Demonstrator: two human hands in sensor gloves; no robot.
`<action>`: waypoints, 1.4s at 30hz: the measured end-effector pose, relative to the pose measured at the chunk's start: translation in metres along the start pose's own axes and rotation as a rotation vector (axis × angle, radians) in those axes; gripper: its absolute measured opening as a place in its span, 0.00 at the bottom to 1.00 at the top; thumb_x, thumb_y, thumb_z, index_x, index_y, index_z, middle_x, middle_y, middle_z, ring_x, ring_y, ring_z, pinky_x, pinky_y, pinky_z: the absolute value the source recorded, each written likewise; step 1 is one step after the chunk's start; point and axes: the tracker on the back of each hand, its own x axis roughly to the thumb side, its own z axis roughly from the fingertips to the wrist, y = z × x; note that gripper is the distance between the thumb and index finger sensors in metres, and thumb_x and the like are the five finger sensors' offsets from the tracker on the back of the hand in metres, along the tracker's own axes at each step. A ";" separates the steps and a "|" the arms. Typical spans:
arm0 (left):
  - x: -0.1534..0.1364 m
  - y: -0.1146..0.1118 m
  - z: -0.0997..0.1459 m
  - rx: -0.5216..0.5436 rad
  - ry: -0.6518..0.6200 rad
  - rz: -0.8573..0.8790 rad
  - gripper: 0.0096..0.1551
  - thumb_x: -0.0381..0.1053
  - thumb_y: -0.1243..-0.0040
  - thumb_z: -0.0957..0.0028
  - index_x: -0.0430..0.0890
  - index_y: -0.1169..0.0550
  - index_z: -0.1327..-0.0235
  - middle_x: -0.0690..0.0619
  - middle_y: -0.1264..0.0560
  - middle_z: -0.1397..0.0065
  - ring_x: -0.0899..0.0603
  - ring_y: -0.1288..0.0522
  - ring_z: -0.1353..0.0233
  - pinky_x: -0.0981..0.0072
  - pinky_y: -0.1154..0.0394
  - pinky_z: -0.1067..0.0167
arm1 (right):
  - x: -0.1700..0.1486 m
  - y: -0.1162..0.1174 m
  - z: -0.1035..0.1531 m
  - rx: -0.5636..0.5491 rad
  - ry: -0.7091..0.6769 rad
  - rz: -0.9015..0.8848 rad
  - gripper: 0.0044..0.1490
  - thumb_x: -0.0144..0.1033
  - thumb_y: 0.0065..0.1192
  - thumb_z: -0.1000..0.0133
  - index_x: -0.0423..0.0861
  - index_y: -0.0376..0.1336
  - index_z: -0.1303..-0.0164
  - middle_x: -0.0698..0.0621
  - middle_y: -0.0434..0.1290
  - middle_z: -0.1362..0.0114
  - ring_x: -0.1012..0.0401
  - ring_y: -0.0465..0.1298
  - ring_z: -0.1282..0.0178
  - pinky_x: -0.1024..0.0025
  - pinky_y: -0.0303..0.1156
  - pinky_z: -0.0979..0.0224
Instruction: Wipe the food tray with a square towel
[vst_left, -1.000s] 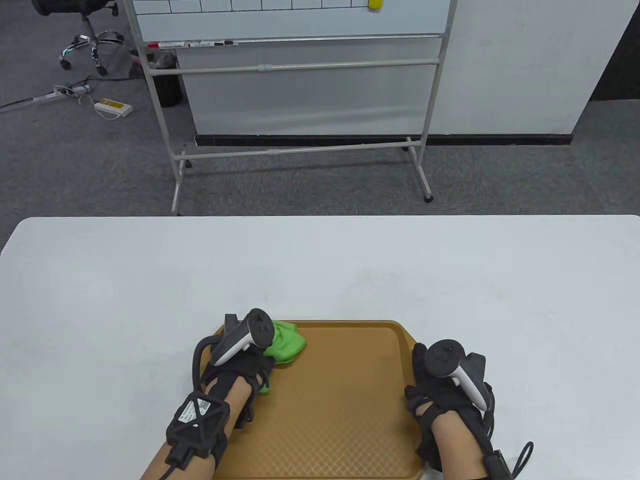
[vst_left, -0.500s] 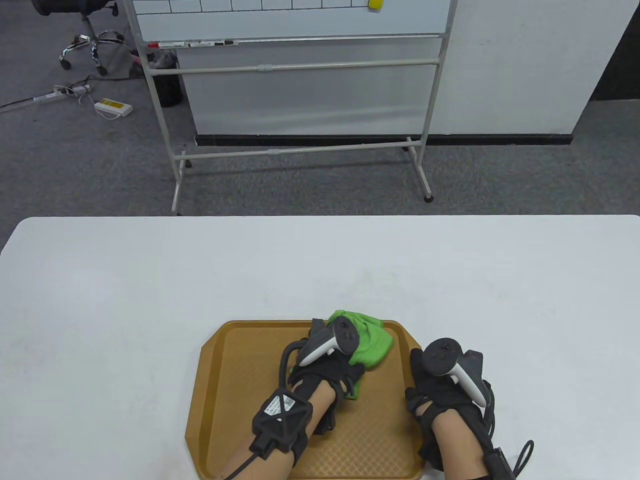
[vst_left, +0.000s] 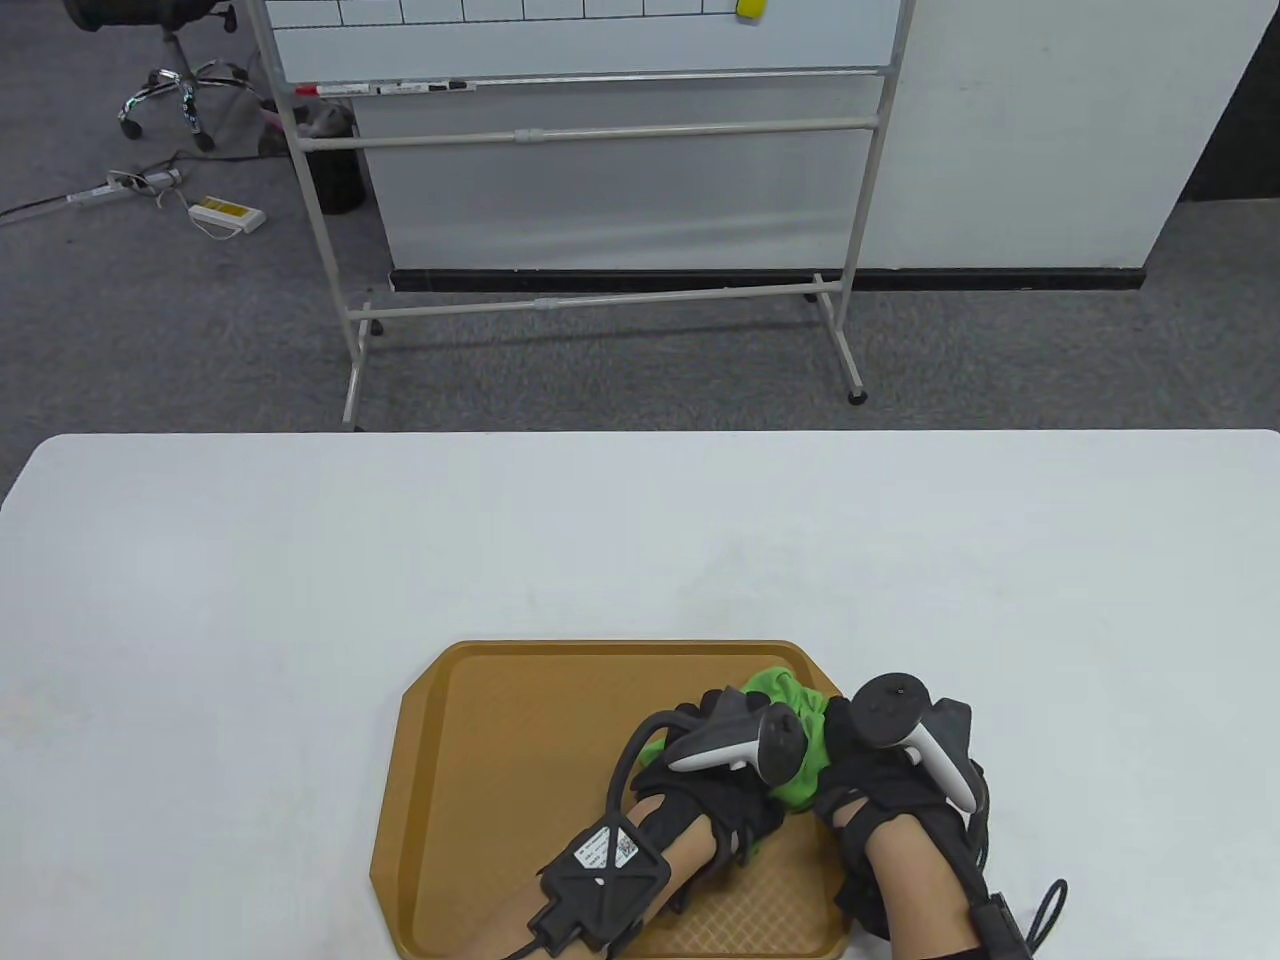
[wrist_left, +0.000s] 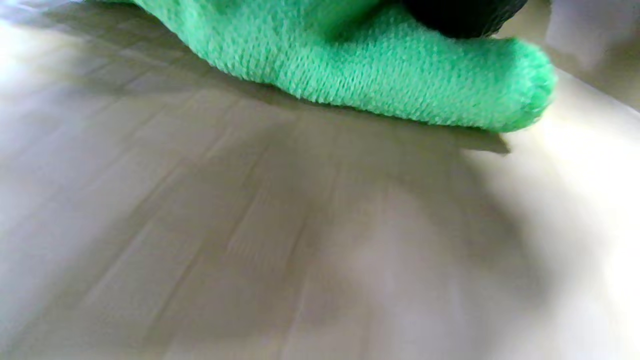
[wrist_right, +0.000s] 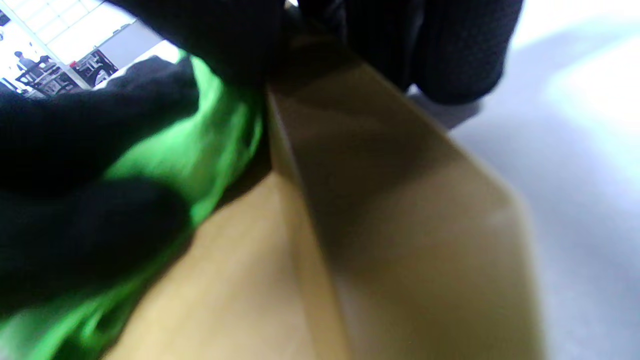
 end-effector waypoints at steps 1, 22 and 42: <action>0.003 -0.004 0.006 -0.005 -0.030 -0.020 0.41 0.65 0.52 0.45 0.71 0.59 0.27 0.50 0.71 0.17 0.29 0.67 0.18 0.35 0.65 0.28 | 0.000 0.000 0.000 -0.004 -0.001 -0.001 0.46 0.38 0.56 0.46 0.54 0.38 0.23 0.45 0.51 0.15 0.47 0.69 0.34 0.50 0.71 0.36; 0.003 -0.044 0.073 -0.025 -0.369 -0.037 0.35 0.54 0.41 0.45 0.77 0.41 0.30 0.58 0.61 0.14 0.31 0.60 0.16 0.35 0.61 0.26 | 0.003 0.007 -0.003 -0.034 0.026 0.051 0.53 0.47 0.63 0.46 0.55 0.34 0.23 0.46 0.47 0.16 0.49 0.67 0.36 0.53 0.69 0.36; -0.176 -0.053 0.181 -0.068 0.262 -0.136 0.34 0.60 0.40 0.46 0.72 0.37 0.26 0.54 0.44 0.12 0.32 0.59 0.15 0.38 0.63 0.26 | 0.004 0.008 -0.003 -0.049 0.038 0.043 0.51 0.44 0.62 0.46 0.56 0.35 0.23 0.46 0.48 0.16 0.48 0.68 0.37 0.52 0.69 0.37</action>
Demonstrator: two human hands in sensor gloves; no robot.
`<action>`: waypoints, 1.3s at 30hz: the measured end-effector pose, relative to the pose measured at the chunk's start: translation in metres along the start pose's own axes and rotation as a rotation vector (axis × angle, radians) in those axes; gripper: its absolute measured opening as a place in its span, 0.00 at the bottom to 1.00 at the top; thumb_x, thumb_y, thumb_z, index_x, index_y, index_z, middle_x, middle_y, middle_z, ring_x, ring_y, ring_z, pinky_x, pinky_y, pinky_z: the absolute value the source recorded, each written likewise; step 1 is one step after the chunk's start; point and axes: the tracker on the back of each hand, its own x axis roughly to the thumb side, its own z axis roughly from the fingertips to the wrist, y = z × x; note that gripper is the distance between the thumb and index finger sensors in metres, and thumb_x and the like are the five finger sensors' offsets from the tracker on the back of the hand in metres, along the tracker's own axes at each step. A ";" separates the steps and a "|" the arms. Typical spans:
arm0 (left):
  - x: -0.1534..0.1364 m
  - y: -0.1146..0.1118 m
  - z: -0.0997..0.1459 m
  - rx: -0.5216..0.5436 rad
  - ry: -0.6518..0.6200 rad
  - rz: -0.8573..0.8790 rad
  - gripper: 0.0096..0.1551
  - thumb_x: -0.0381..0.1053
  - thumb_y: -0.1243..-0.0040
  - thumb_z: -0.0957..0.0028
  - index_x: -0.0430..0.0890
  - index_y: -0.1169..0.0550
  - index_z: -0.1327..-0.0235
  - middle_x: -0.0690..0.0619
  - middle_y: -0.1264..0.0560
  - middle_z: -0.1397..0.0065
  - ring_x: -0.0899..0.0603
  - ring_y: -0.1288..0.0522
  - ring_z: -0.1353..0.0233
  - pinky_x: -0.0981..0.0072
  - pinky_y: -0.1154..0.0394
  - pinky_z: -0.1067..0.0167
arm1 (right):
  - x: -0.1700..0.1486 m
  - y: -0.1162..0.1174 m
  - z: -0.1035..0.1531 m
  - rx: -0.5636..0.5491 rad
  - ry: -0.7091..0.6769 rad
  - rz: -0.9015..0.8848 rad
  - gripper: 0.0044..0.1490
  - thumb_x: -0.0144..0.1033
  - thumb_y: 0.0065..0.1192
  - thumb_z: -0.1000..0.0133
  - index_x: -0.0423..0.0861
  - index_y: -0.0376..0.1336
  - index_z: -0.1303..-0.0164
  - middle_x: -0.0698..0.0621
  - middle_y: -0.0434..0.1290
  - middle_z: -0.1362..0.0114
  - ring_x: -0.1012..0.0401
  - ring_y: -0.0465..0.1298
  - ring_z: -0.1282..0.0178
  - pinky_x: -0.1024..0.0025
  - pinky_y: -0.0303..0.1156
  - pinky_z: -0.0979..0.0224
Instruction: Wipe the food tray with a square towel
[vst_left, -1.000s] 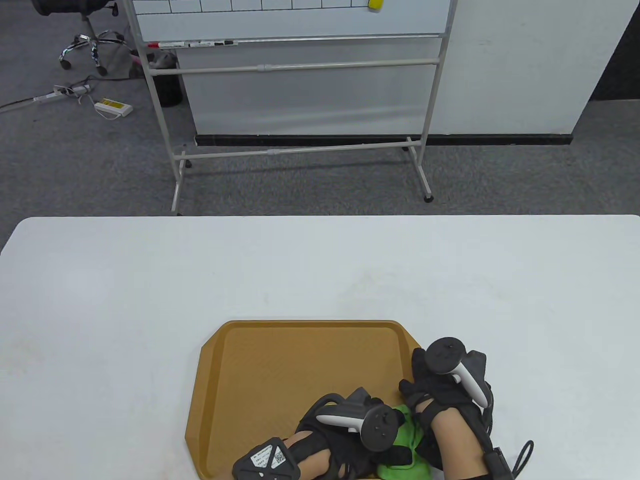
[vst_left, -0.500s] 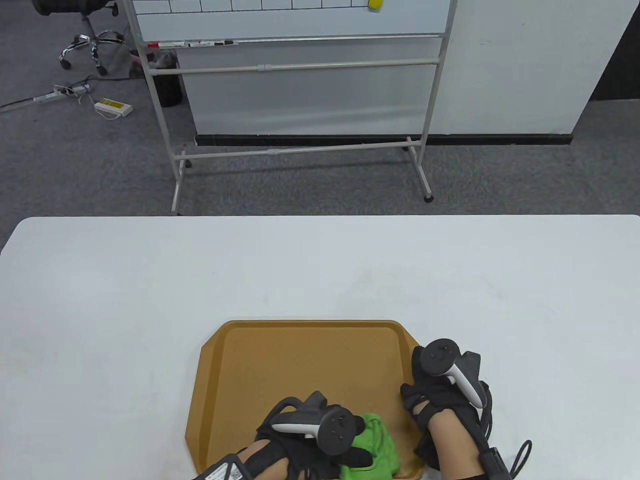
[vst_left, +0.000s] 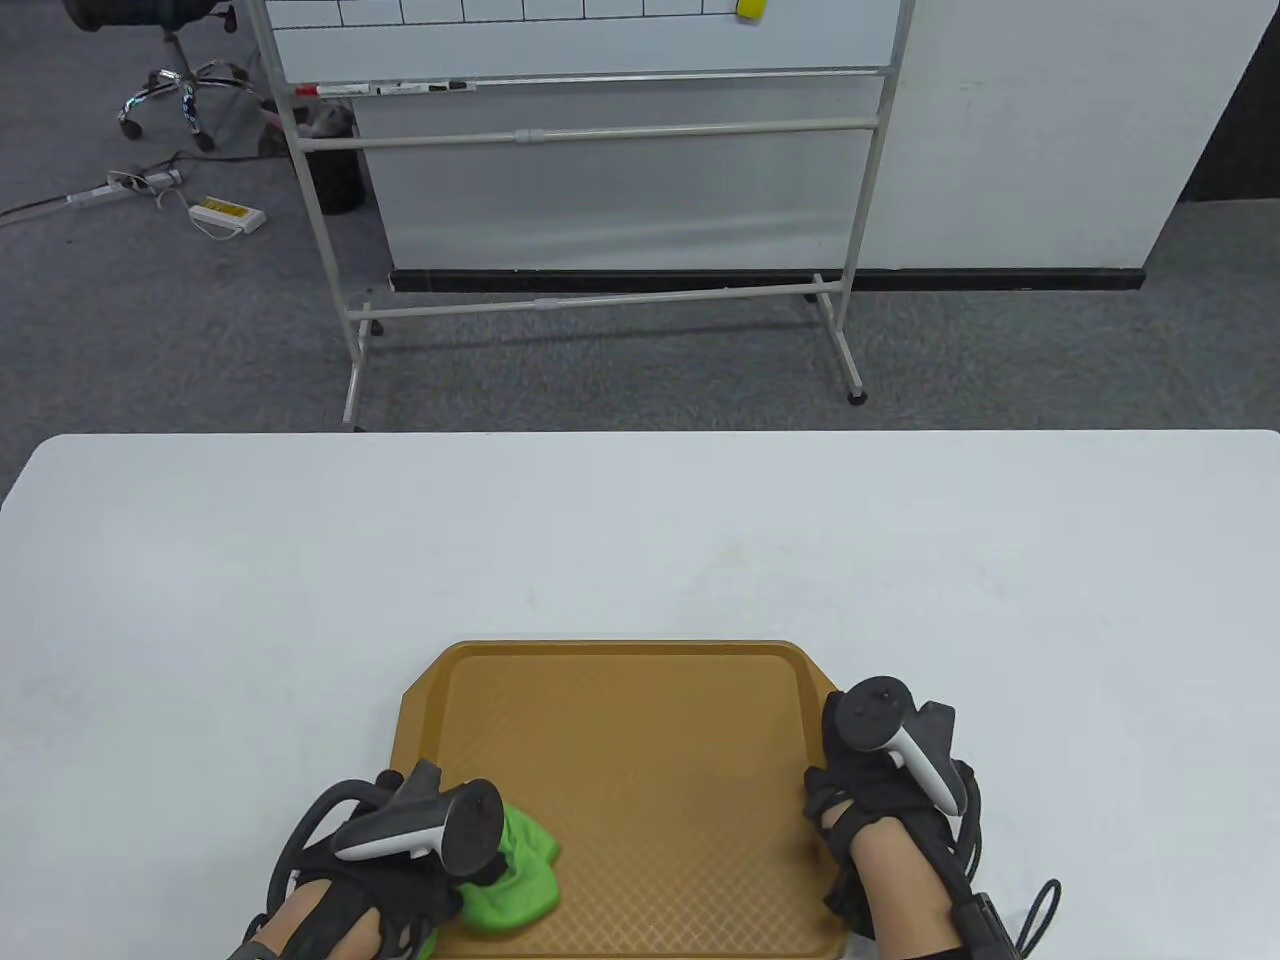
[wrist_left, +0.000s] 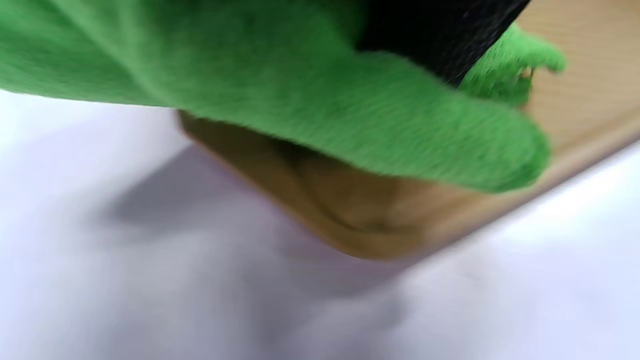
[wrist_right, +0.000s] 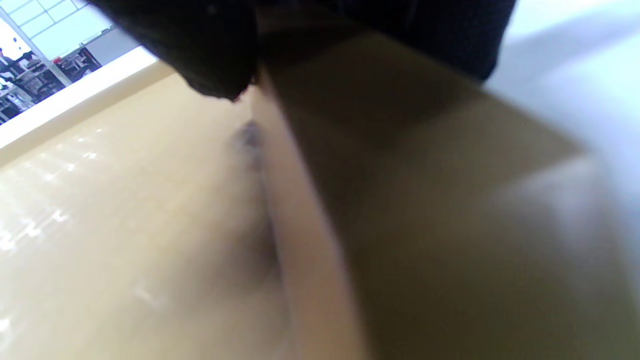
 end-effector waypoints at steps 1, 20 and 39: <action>-0.005 0.001 -0.006 0.003 0.025 -0.018 0.36 0.62 0.42 0.47 0.72 0.40 0.25 0.54 0.46 0.12 0.32 0.60 0.16 0.38 0.63 0.26 | 0.000 0.000 0.000 -0.001 0.001 0.000 0.51 0.43 0.62 0.46 0.55 0.35 0.23 0.46 0.48 0.16 0.48 0.68 0.37 0.52 0.69 0.37; 0.019 0.062 -0.125 -0.036 0.052 0.275 0.43 0.68 0.49 0.45 0.70 0.58 0.27 0.52 0.66 0.16 0.33 0.62 0.17 0.41 0.63 0.27 | -0.006 -0.005 -0.002 0.030 -0.002 -0.082 0.50 0.41 0.62 0.46 0.55 0.36 0.24 0.46 0.49 0.16 0.48 0.68 0.36 0.52 0.70 0.36; 0.178 0.102 -0.148 0.003 -0.253 0.218 0.41 0.67 0.49 0.44 0.73 0.57 0.26 0.57 0.69 0.16 0.32 0.65 0.17 0.39 0.65 0.27 | -0.007 -0.005 -0.002 0.030 -0.017 -0.091 0.47 0.40 0.57 0.45 0.56 0.36 0.23 0.46 0.49 0.16 0.47 0.68 0.36 0.52 0.70 0.36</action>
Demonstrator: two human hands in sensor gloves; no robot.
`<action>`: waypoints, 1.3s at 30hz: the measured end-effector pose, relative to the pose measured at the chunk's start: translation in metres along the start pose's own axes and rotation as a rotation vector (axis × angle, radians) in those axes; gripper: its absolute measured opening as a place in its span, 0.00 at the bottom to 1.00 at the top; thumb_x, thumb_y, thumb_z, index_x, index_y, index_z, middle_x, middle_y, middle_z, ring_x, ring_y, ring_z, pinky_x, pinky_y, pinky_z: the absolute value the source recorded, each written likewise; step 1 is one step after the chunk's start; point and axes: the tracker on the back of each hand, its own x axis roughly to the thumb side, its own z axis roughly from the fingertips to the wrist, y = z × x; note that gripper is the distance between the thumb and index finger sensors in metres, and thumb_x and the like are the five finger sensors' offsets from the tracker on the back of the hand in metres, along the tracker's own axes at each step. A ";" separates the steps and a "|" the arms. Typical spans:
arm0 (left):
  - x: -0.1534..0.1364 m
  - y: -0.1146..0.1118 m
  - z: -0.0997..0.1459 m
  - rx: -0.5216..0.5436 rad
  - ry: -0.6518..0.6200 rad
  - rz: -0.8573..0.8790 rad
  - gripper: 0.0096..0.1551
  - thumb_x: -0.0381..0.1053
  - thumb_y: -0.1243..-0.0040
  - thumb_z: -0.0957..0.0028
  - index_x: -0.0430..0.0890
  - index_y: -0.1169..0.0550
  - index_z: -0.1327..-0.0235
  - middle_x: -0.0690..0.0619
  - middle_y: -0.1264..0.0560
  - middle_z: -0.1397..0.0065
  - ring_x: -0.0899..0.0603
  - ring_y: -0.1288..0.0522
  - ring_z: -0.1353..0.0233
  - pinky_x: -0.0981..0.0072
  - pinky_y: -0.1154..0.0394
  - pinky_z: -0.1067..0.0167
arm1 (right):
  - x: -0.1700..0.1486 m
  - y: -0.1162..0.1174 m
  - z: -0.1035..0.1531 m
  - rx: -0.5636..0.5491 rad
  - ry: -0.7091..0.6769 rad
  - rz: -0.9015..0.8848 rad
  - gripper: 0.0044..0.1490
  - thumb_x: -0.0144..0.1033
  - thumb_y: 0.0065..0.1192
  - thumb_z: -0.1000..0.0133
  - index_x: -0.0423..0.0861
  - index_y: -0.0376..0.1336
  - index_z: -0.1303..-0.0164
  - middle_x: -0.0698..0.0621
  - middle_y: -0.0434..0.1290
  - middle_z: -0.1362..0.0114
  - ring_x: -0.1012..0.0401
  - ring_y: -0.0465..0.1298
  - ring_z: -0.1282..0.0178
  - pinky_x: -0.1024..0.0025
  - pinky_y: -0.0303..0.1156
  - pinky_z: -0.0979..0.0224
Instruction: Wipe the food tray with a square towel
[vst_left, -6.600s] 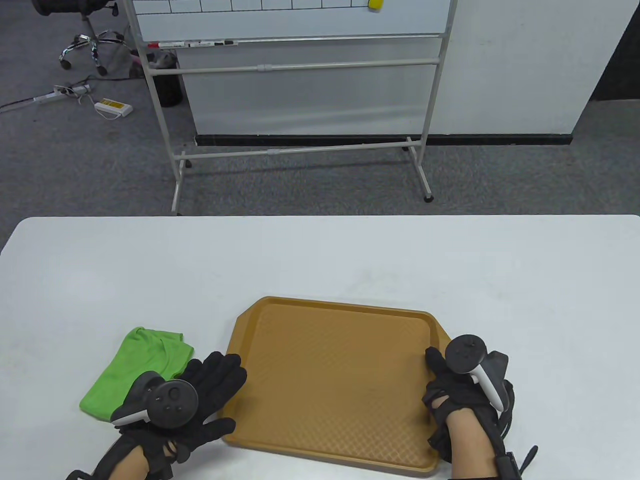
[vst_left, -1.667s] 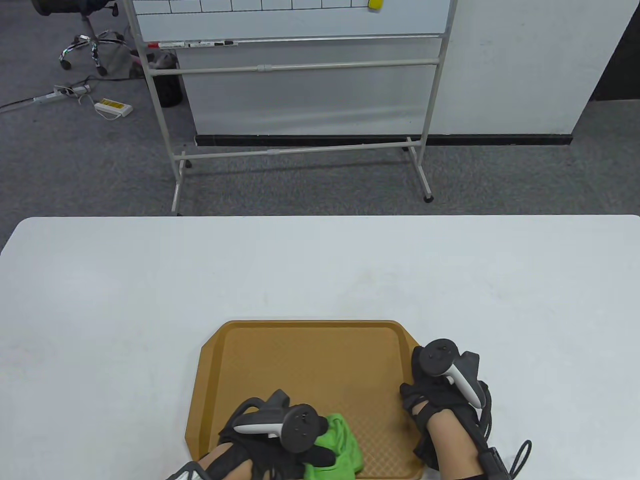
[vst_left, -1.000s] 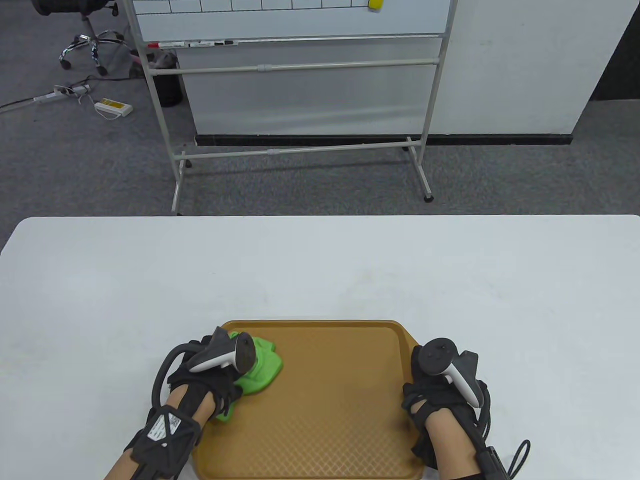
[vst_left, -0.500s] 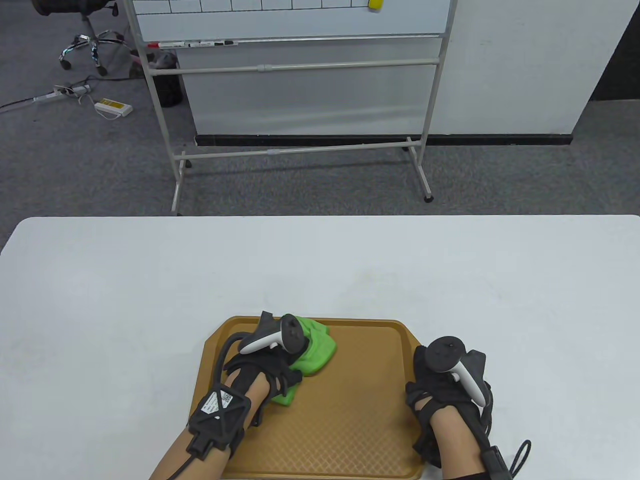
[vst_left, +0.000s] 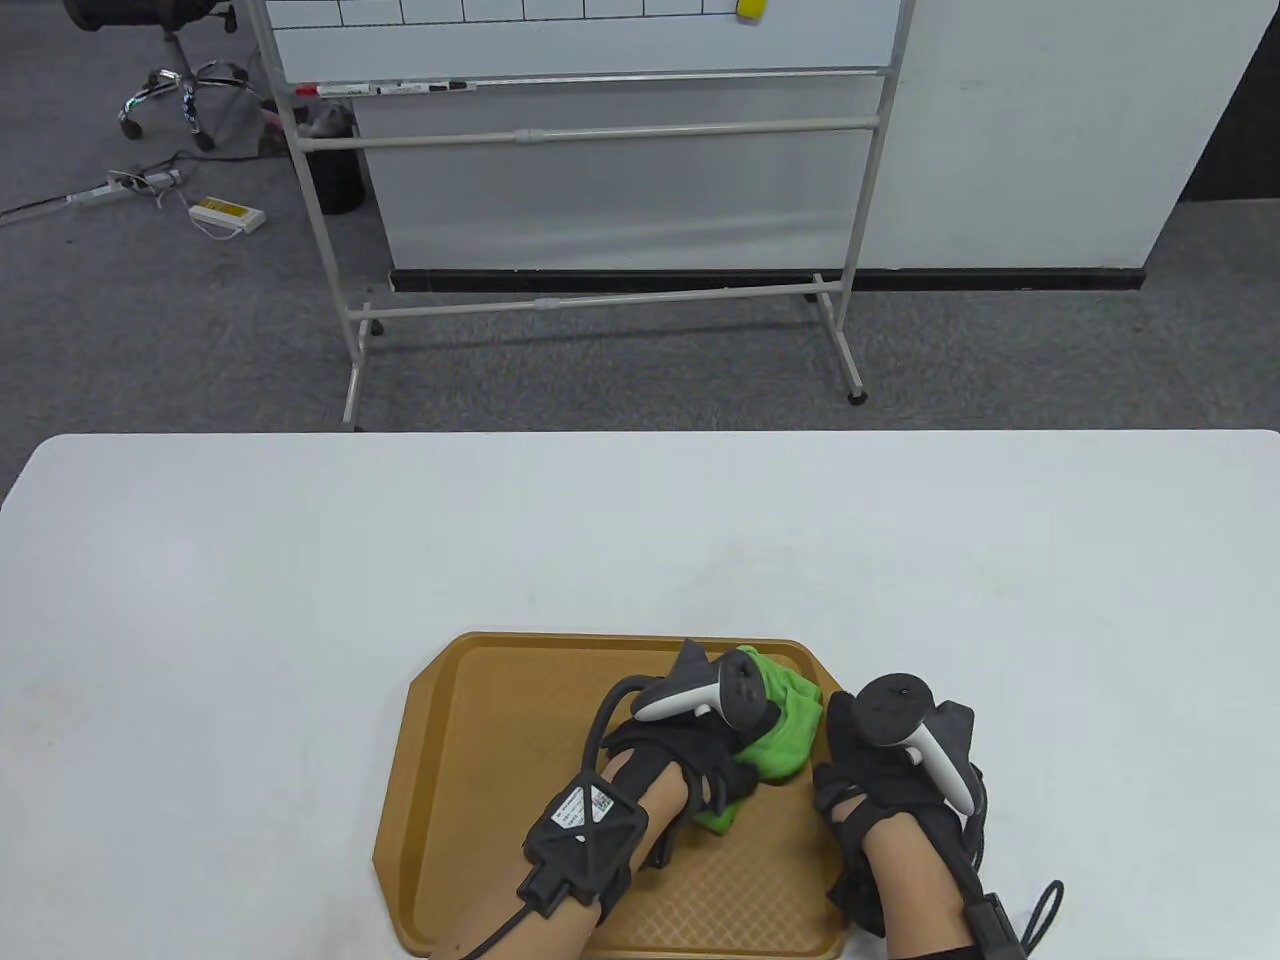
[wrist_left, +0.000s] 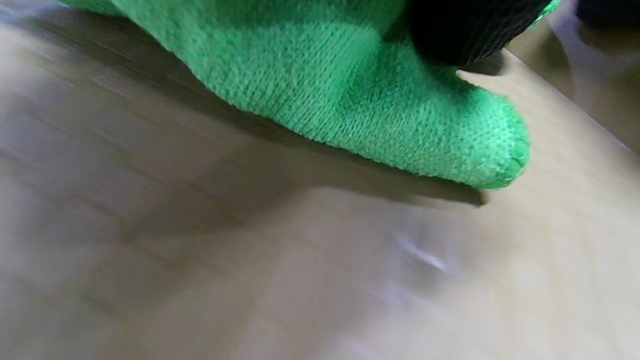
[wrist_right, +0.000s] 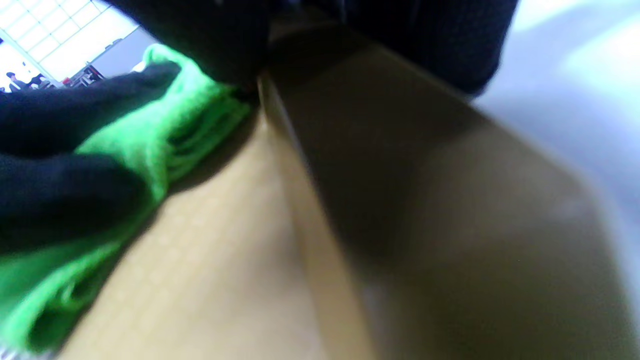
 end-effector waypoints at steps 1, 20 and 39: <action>0.005 -0.003 0.004 0.006 -0.007 -0.041 0.41 0.68 0.50 0.44 0.73 0.57 0.26 0.56 0.69 0.16 0.31 0.64 0.17 0.39 0.64 0.27 | 0.000 0.000 0.000 -0.001 0.000 0.000 0.47 0.40 0.57 0.45 0.55 0.37 0.23 0.45 0.49 0.16 0.47 0.68 0.36 0.52 0.70 0.36; -0.024 -0.072 0.116 0.031 -0.092 -0.305 0.42 0.69 0.49 0.47 0.73 0.55 0.26 0.52 0.63 0.14 0.33 0.53 0.15 0.38 0.49 0.25 | 0.008 0.006 0.001 -0.006 0.025 0.082 0.52 0.41 0.62 0.46 0.55 0.34 0.23 0.46 0.46 0.15 0.47 0.66 0.34 0.50 0.68 0.34; -0.121 -0.045 0.112 0.072 0.392 -0.317 0.52 0.70 0.52 0.52 0.47 0.52 0.22 0.32 0.46 0.16 0.25 0.58 0.18 0.30 0.58 0.28 | 0.010 0.006 0.002 -0.009 0.034 0.091 0.51 0.41 0.62 0.46 0.55 0.34 0.23 0.46 0.47 0.15 0.47 0.67 0.34 0.50 0.68 0.34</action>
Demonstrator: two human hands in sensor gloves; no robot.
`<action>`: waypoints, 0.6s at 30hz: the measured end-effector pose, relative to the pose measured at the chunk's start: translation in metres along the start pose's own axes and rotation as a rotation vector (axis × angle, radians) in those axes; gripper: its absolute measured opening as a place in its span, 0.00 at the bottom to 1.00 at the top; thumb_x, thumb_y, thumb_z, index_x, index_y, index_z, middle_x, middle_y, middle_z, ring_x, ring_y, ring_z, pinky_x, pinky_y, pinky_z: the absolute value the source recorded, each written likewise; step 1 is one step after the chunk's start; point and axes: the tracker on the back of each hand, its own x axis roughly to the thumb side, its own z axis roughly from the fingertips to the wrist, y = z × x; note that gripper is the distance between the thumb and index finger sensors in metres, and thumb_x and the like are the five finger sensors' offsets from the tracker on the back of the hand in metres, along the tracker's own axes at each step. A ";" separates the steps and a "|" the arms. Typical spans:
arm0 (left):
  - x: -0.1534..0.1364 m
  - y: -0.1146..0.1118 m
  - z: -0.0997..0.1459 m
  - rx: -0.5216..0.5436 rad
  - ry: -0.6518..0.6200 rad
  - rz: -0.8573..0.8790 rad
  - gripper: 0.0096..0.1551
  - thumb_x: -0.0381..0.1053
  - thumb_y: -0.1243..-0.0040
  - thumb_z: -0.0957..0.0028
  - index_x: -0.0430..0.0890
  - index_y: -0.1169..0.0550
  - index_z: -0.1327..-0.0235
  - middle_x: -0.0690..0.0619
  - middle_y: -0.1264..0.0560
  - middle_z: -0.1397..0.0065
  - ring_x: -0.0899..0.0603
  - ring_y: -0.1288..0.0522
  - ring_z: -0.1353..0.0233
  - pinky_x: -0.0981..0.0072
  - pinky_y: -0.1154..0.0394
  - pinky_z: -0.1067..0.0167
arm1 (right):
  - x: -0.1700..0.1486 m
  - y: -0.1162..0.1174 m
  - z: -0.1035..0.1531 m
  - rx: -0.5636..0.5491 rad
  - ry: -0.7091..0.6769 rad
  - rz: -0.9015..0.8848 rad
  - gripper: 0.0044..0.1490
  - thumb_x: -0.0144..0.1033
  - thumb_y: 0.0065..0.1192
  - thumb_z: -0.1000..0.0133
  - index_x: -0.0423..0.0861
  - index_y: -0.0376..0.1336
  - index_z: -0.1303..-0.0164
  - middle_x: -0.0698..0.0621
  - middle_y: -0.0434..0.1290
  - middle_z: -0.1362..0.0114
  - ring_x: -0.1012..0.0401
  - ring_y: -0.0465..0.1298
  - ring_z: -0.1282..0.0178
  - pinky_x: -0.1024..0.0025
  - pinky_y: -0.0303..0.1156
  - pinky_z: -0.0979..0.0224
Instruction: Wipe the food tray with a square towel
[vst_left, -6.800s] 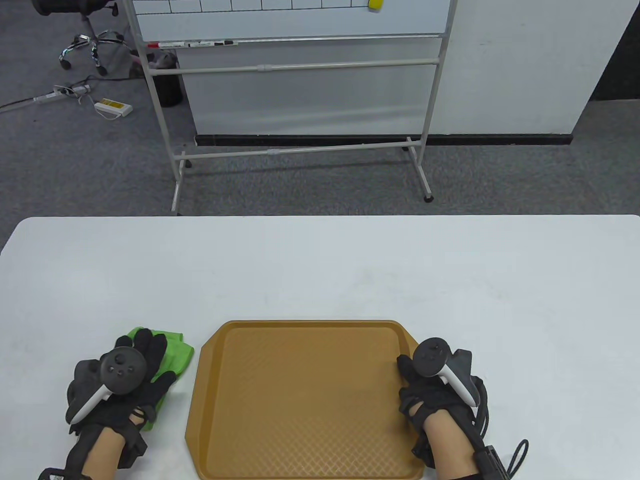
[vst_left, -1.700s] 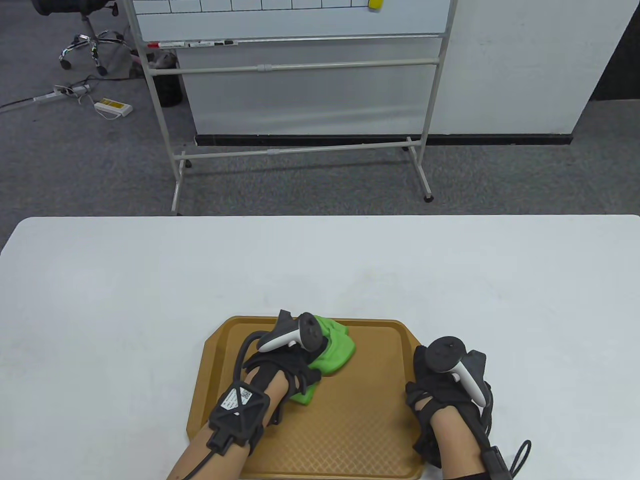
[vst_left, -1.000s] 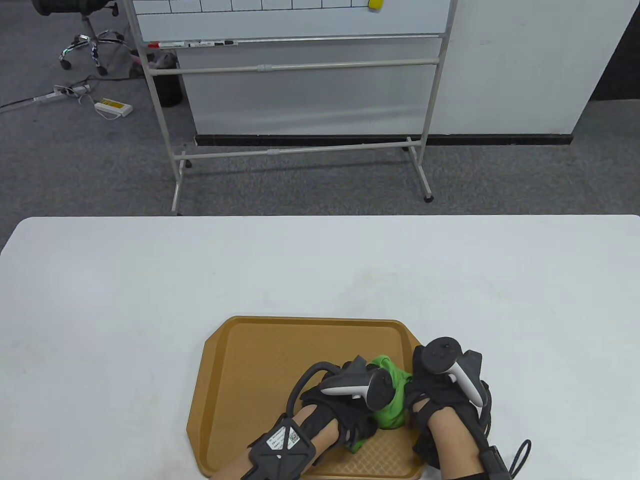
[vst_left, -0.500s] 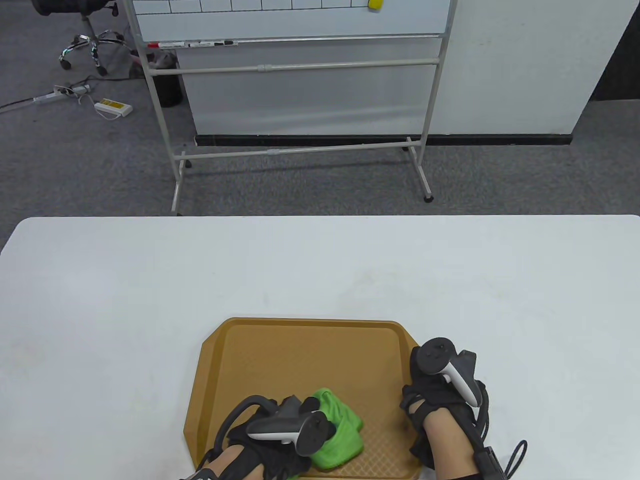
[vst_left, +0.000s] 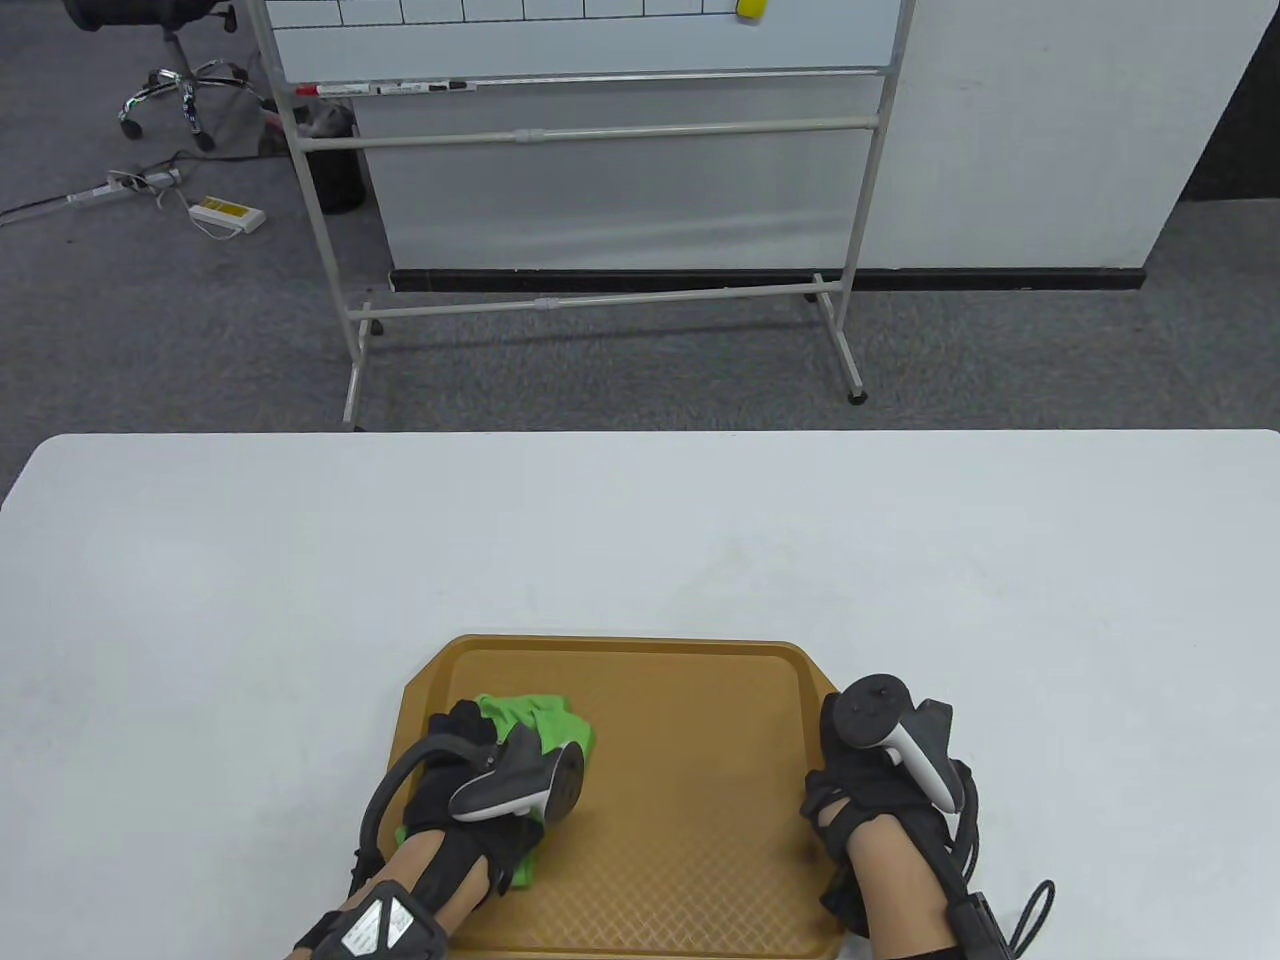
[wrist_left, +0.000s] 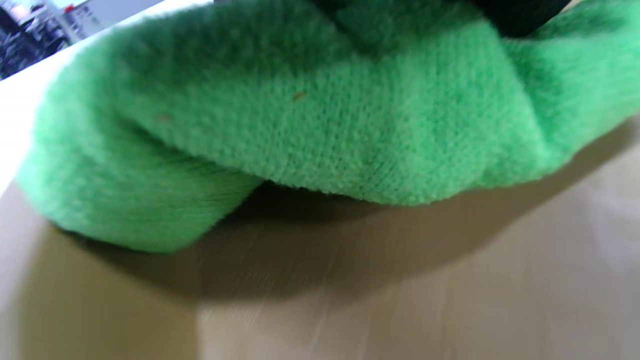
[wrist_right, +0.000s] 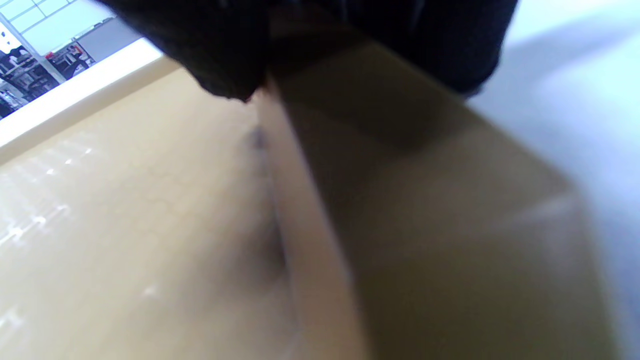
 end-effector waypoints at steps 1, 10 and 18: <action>0.000 0.004 -0.009 -0.016 0.012 0.053 0.52 0.70 0.53 0.53 0.47 0.53 0.22 0.32 0.49 0.16 0.23 0.59 0.18 0.29 0.58 0.28 | 0.000 0.000 0.000 0.000 0.001 0.001 0.51 0.41 0.62 0.46 0.56 0.34 0.23 0.46 0.47 0.15 0.47 0.67 0.34 0.50 0.68 0.34; 0.050 0.038 -0.055 -0.073 -0.063 0.258 0.49 0.72 0.57 0.50 0.59 0.64 0.26 0.40 0.68 0.18 0.24 0.60 0.18 0.31 0.56 0.27 | 0.001 0.000 0.000 0.005 0.000 0.016 0.51 0.41 0.61 0.46 0.55 0.34 0.23 0.45 0.46 0.15 0.47 0.67 0.34 0.50 0.68 0.34; 0.132 0.054 -0.041 -0.048 -0.401 0.209 0.46 0.71 0.55 0.48 0.70 0.65 0.28 0.50 0.75 0.20 0.31 0.70 0.19 0.36 0.64 0.27 | 0.002 0.000 0.000 0.006 0.000 0.020 0.51 0.41 0.61 0.46 0.55 0.34 0.23 0.45 0.46 0.15 0.47 0.66 0.34 0.50 0.68 0.34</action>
